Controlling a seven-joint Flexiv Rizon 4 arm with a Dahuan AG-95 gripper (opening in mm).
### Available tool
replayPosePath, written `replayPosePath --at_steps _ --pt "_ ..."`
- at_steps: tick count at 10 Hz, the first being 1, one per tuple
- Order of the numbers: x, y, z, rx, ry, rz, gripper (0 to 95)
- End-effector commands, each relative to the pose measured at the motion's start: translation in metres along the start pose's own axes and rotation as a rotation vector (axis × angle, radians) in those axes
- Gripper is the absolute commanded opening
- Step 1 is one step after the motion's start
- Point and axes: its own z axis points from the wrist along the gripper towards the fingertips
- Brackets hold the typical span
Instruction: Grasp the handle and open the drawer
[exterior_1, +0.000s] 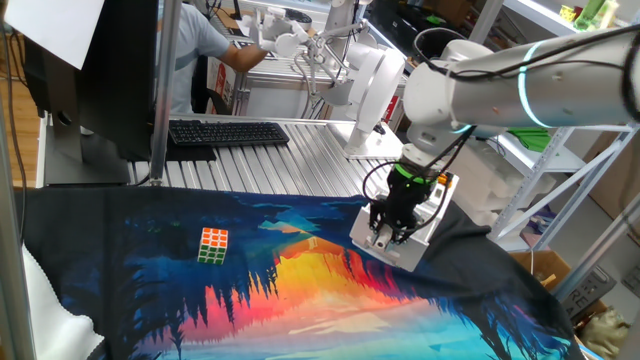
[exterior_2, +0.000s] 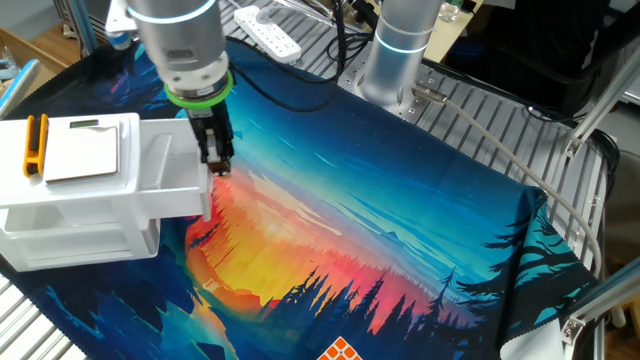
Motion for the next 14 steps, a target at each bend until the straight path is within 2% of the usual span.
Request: replayPosePath --at_steps 1,4,9,12,14 --pt "0.002 0.002 0.001 0.003 0.006 0.002 0.0" --pt "0.014 -0.005 0.01 -0.004 0.002 0.012 0.0" --pt "0.033 -0.005 0.007 -0.007 0.013 0.042 0.0" --pt "0.047 -0.01 0.012 -0.016 0.014 0.043 0.0" --pt "0.05 -0.011 0.011 -0.016 0.016 0.042 0.0"
